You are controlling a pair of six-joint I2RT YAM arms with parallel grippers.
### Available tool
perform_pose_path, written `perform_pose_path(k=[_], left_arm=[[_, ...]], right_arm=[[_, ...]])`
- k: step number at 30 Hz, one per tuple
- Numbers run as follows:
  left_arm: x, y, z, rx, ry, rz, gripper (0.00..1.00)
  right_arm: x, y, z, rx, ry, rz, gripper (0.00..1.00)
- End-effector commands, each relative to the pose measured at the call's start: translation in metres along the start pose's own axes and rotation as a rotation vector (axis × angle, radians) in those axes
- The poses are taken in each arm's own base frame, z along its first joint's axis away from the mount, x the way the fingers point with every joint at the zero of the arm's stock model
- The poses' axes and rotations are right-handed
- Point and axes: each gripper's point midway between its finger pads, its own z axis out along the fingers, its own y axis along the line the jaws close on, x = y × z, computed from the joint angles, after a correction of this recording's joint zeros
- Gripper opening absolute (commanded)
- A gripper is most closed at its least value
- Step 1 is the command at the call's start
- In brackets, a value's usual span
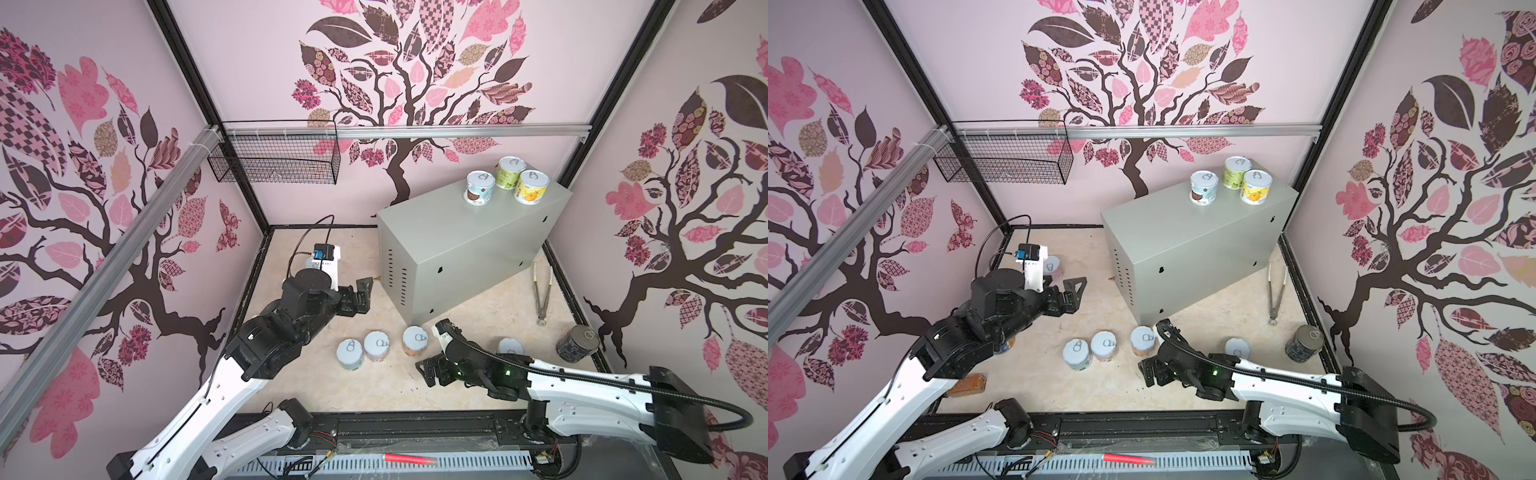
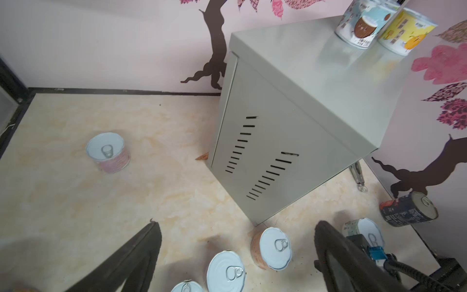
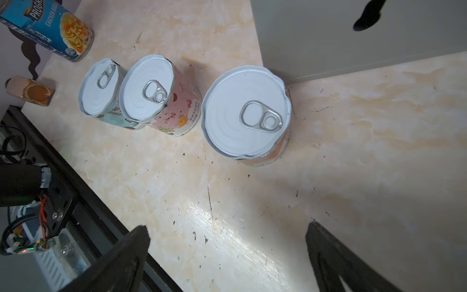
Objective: Place and organize the canned foods onto the counter
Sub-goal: 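Open and withdraw the left gripper while the right gripper reaches toward the orange-print can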
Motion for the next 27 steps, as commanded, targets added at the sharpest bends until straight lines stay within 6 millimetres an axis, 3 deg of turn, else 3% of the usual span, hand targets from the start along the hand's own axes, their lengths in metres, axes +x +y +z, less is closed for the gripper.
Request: perform_pose_path(k=[1,13,27], left_arm=[[0.027,0.019,-0.004,-0.055,0.053,-0.016,0.98],[0.067,0.042,-0.008,-0.108,0.122,0.018,0.98],[0.065,0.043,-0.022,-0.069,0.086,0.055,0.98]], right_arm=[[-0.024,0.007,0.007,0.028,-0.090,0.012,1.00],[-0.033,0.012,0.048,0.089,-0.115,-0.018,1.00],[-0.034,0.005,0.077,0.182,-0.115,-0.063,1.00]])
